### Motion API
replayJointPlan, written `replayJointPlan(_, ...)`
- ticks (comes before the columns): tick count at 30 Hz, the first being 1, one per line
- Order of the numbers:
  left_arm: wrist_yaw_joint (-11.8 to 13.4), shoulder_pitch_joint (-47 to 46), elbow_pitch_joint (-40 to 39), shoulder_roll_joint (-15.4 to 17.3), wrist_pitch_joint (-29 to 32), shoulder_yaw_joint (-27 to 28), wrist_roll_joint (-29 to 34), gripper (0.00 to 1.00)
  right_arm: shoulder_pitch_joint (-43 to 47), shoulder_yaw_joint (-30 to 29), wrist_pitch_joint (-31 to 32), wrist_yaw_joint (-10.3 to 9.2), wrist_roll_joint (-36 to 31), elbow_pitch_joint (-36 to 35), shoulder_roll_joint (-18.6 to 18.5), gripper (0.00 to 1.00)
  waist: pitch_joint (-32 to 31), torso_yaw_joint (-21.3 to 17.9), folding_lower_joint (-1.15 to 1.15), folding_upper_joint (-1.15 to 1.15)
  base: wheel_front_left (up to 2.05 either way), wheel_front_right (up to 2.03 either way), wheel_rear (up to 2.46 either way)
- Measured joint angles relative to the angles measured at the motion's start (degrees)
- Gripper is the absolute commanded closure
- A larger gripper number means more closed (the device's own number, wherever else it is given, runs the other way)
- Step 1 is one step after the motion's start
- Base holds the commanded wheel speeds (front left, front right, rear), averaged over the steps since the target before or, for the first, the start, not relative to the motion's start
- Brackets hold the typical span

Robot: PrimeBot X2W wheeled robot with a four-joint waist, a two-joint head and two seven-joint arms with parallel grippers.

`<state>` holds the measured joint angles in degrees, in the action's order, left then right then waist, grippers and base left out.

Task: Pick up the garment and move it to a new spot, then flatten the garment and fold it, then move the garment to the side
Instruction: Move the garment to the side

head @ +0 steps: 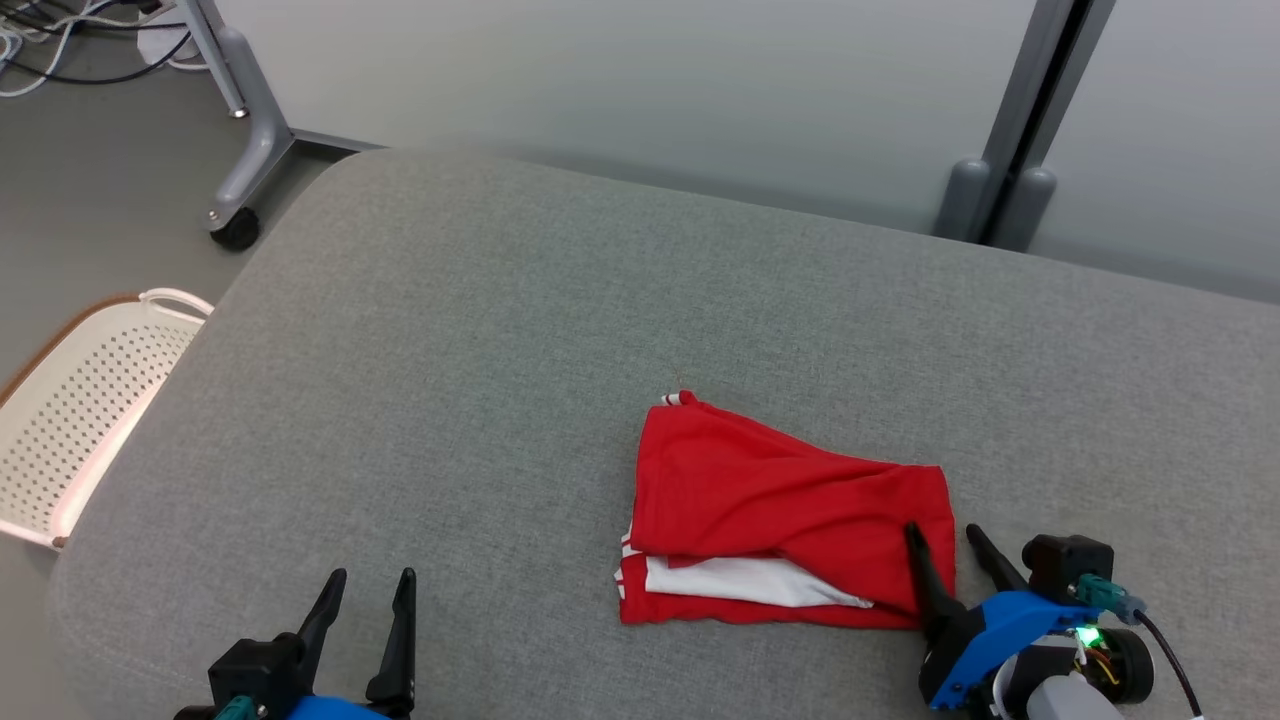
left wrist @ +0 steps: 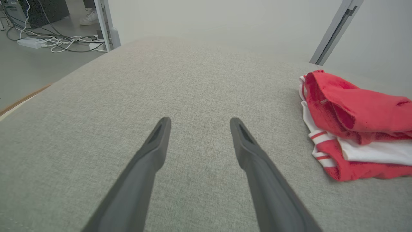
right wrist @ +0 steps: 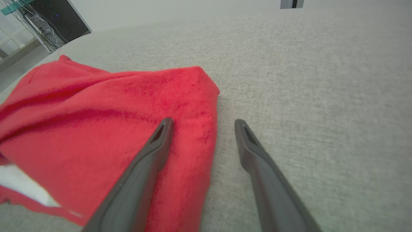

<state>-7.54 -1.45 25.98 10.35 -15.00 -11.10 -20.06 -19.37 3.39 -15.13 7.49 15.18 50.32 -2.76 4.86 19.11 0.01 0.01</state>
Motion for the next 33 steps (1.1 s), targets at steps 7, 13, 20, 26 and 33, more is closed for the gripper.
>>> replayJointPlan(7, 0.00, -0.09, -0.16, 0.45, 0.01, -0.52, -1.23, 0.00, -2.08, 4.27, -0.24, 0.01, 2.55, 4.22, -0.21, 1.00, 1.46, 0.34, -0.01, 0.00, 0.00, 0.00, 0.00)
replayJointPlan(13, 0.00, 0.62, -0.94, 0.34, 0.01, -0.70, -1.09, 0.00, -1.21, 2.57, 0.00, 0.01, 1.67, -1.58, 0.09, 1.00, 0.94, -3.84, -0.01, 0.01, 0.00, 0.00, 0.00)
replayJointPlan(20, 0.00, 1.44, -2.71, -1.27, 0.01, -0.86, 0.00, 0.00, 1.61, 3.60, 0.01, 0.01, 0.82, -7.92, 0.00, 1.00, 1.30, -14.22, -0.01, 0.01, 0.00, 0.00, 0.00)
replayJointPlan(26, 0.00, 1.54, -4.39, -2.23, 0.01, -1.90, 0.43, 0.00, 3.38, 5.14, 0.00, 0.00, 0.70, -11.26, -0.02, 1.00, 2.07, -25.51, -0.01, 0.01, 0.00, 0.00, 0.00)
replayJointPlan(33, 0.00, 1.55, -5.97, -2.41, 0.01, -3.08, 0.48, 0.00, 5.91, 6.92, 0.00, 0.00, 1.54, -14.16, -0.04, 1.00, 2.34, -36.76, -0.01, 0.00, 0.00, 0.00, 0.00)
